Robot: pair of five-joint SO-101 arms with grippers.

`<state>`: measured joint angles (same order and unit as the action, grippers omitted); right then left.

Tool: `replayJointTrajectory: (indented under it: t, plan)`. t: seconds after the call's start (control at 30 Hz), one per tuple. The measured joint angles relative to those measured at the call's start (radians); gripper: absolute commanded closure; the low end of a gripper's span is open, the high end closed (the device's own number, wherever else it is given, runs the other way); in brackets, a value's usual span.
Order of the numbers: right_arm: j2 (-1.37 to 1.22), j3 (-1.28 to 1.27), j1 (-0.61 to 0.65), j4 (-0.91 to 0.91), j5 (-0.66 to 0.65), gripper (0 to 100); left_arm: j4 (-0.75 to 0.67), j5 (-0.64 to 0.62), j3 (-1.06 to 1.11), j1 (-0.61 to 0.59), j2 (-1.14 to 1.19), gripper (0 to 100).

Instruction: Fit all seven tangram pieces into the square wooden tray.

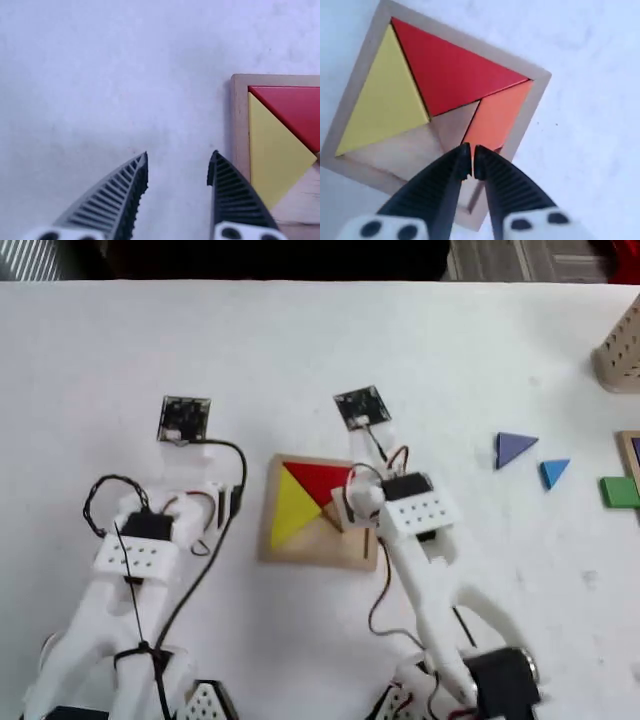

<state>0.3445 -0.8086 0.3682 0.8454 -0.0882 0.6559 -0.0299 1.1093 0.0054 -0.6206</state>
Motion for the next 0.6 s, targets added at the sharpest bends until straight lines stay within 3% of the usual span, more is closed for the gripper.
replayJointTrajectory:
  t: [0.37, 0.6]
  plan:
    - [-0.106, -0.048, 0.143, -0.041, -0.009, 98.1, 0.0, 0.0, 0.0, 0.0, 0.0, 80]
    - [-0.127, -0.038, 0.133, -0.041, -0.032, 98.1, 0.0, 0.0, 0.0, -0.002, 0.0, 79]
